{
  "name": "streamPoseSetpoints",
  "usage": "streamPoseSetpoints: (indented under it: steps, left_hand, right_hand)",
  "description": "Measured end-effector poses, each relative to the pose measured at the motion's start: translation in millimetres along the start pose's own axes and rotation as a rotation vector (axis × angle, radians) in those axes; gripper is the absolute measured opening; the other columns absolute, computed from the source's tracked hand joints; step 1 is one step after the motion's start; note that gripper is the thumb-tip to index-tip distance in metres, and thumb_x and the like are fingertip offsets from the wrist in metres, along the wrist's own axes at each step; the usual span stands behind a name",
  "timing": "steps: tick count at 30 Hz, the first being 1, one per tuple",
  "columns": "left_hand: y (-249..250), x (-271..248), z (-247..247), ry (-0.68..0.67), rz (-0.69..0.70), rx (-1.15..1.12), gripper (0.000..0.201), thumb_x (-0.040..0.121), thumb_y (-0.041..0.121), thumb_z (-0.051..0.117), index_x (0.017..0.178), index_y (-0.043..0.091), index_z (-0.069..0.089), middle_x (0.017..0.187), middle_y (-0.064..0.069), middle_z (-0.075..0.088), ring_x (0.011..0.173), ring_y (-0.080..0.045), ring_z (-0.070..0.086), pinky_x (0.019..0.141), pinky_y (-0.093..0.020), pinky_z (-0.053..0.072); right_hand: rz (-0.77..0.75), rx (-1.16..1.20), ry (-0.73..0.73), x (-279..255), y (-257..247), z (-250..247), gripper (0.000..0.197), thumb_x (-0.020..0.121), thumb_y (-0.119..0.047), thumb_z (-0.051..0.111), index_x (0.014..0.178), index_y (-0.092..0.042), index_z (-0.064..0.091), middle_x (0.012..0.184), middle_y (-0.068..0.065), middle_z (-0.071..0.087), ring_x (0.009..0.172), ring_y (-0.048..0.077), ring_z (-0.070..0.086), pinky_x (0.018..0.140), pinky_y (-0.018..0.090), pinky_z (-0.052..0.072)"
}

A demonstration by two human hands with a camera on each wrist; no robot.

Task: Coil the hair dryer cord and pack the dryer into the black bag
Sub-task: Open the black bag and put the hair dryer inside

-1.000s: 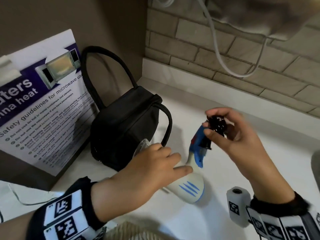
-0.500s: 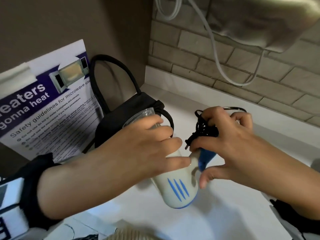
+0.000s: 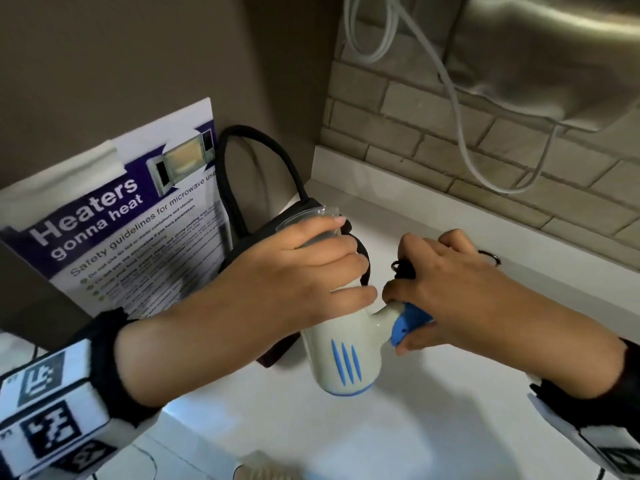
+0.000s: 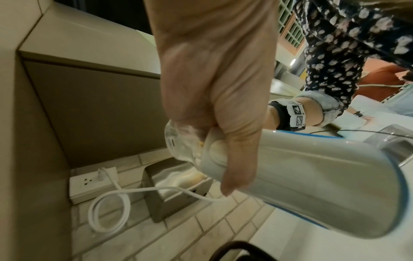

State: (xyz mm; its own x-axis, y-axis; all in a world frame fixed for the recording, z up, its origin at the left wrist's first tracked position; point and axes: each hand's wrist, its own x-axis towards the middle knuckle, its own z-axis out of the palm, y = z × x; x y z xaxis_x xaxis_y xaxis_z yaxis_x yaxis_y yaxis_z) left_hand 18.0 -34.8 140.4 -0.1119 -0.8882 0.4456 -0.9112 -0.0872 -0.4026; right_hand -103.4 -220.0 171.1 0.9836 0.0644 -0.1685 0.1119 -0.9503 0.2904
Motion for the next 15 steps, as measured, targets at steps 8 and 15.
streamPoseSetpoints:
  steps: [8,15]
  left_hand:
    - [-20.9,-31.6,14.4,0.169,-0.422,-0.292,0.04,0.092,-0.005,0.045,0.123,0.013,0.061,0.139,-0.013,0.051,0.133,-0.027,0.043,0.112,-0.04,0.032]
    - [-1.7,-77.6,81.4,0.325,-1.172,-0.497,0.021,0.086,0.02,0.062,0.104,0.011,0.059,0.112,-0.014,0.051,0.103,-0.01,0.041,0.089,-0.011,0.035]
  right_hand:
    - [0.245,-0.081,0.231,23.4,28.7,-2.0,0.056,0.061,-0.066,0.057,0.088,-0.02,0.071,0.089,0.013,0.05,0.058,0.025,0.045,0.074,0.041,0.043]
    - [0.354,-0.147,0.54,63.6,26.0,-8.5,0.04,0.075,-0.04,0.075,0.102,-0.012,0.063,0.1,0.02,0.049,0.086,0.035,0.052,0.08,0.044,0.031]
